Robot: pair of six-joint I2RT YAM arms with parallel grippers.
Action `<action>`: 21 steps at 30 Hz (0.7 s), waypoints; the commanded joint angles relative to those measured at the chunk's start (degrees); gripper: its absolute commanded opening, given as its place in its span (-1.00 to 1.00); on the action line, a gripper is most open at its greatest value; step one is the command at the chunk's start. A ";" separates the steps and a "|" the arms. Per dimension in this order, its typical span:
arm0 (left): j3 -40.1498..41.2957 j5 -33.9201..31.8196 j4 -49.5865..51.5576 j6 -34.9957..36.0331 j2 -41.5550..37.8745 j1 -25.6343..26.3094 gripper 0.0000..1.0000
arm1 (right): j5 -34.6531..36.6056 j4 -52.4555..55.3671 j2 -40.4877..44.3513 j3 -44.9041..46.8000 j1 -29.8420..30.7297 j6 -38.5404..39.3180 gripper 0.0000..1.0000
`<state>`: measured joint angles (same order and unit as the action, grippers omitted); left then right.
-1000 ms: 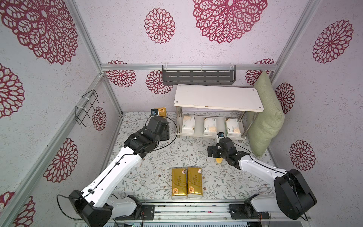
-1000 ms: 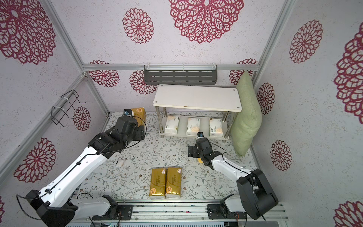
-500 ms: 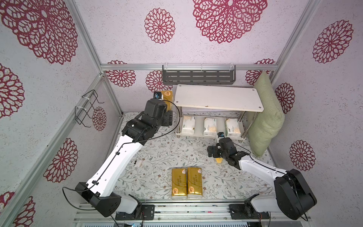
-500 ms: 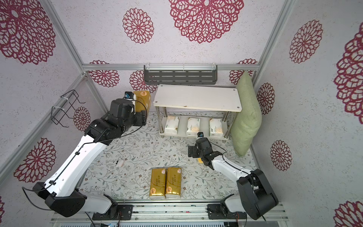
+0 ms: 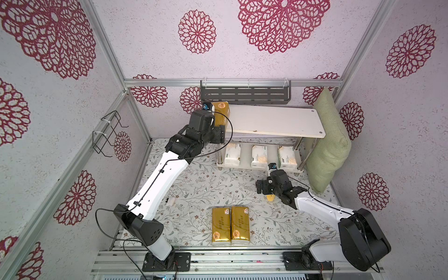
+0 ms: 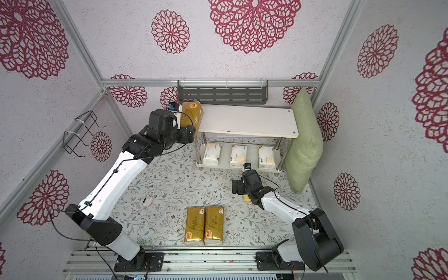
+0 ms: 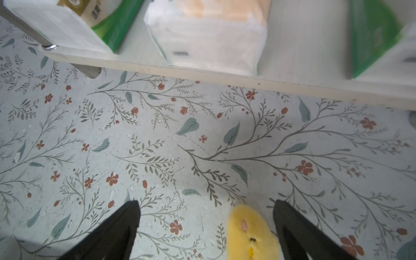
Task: Place the tissue boxes on the shelf by color
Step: Place a box of tissues on the shelf.
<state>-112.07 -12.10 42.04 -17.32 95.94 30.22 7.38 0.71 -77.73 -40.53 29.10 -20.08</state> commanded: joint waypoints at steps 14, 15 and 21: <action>-5.36 1.61 -13.17 -0.76 7.56 0.37 0.67 | -0.43 -1.54 0.75 2.40 0.35 -1.17 0.98; -5.80 1.59 -13.29 -1.03 8.35 0.46 0.67 | -0.52 -1.60 0.59 2.39 0.44 -1.19 0.98; -7.67 0.21 -13.99 -2.26 11.12 0.72 0.71 | -0.61 -1.86 0.41 2.48 0.54 -1.35 0.98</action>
<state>-118.13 -11.18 31.38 -18.68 106.04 30.52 7.20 -0.08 -77.73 -37.89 29.28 -20.62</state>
